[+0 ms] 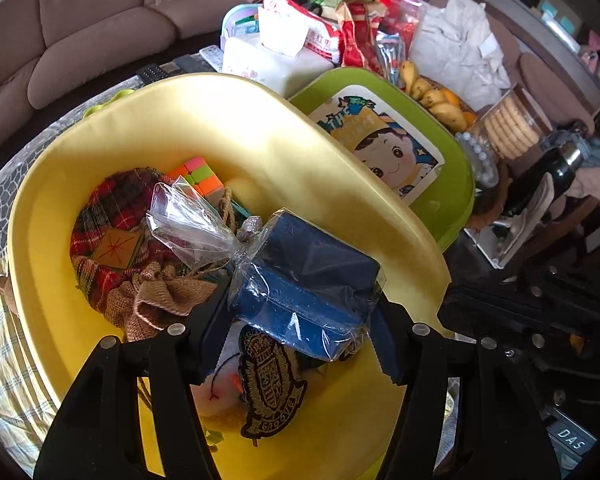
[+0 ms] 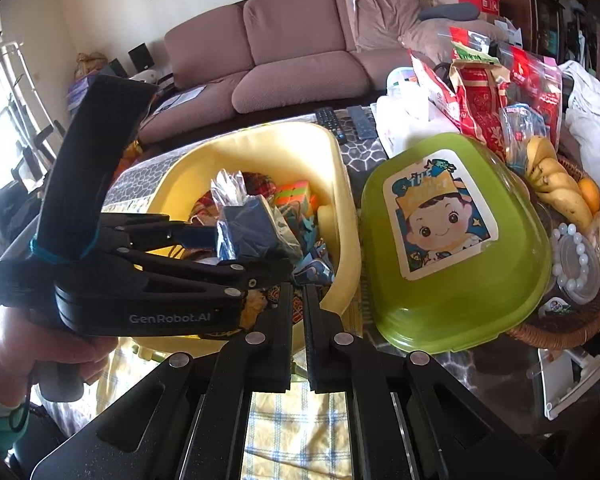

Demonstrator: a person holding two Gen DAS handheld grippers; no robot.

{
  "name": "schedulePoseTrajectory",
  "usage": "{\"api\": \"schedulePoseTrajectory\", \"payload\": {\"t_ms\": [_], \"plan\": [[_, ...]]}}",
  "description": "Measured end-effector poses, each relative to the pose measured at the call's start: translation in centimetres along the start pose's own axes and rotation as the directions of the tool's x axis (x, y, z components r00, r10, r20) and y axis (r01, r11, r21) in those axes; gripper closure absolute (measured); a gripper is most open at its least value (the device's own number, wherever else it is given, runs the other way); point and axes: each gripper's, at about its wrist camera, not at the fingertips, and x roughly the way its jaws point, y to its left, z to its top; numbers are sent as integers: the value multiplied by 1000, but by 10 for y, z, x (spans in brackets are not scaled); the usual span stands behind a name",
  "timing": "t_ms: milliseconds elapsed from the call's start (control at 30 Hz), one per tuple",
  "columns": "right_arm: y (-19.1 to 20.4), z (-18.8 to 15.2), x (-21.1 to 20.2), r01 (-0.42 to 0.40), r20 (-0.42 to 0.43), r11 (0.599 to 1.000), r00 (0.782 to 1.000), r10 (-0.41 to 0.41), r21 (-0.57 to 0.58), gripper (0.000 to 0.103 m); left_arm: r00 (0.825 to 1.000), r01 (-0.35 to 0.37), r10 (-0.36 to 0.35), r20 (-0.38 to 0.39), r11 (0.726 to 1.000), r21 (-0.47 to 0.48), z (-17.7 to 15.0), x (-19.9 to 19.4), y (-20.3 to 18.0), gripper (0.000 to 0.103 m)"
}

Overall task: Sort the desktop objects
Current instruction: 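Open both grippers to drop the bagged box and patch into the tub, then withdraw both grippers from the tub back over the bed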

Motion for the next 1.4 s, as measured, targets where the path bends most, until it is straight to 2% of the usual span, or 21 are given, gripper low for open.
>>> {"api": "schedulePoseTrajectory", "payload": {"t_ms": [133,200,367,433,467,500,533,667,967,1067,1233,1367,1400], "plan": [[0,-1,-4,-8,11,1000,1000,8,4,96,1000,-12,12,9,1000,1,-3,-1,-2,42],[-1,-2,-6,-11,14,1000,1000,11,10,95,1000,7,-6,28,999,-32,-2,-6,2,35],[-1,-3,-9,-16,18,1000,1000,16,24,92,997,-1,5,77,999,-43,0,-31,6,35],[1,-3,-10,-16,18,1000,1000,15,26,88,995,-9,12,95,999,-36,-1,-43,6,35],[3,-3,-10,-16,16,1000,1000,16,27,86,995,-13,17,103,999,-34,-3,-49,6,31],[5,-3,-10,-19,15,999,1000,18,27,84,994,-19,22,110,999,-32,-6,-55,6,25],[7,-3,-10,-23,14,999,1000,22,27,82,993,-27,30,117,999,-31,-9,-61,7,25],[17,-3,-8,-19,12,1000,1000,19,22,77,989,-56,61,133,998,-39,-25,-78,13,25],[42,-4,-10,16,2,1000,1000,-16,-6,62,986,-59,72,150,994,-89,-69,-113,39,24],[51,-5,-11,24,-2,1000,1000,-24,-15,55,985,-66,83,154,991,-115,-82,-122,49,22],[67,-8,-11,3,-12,1000,1000,-4,-28,23,983,-66,91,157,985,-157,-103,-134,64,11],[79,-12,-10,7,-22,999,1000,-8,-37,17,983,-59,89,162,981,-184,-117,-142,73,5],[82,-13,-9,5,-25,999,1000,-6,-39,12,983,-55,87,163,980,-189,-119,-143,75,2]]}}
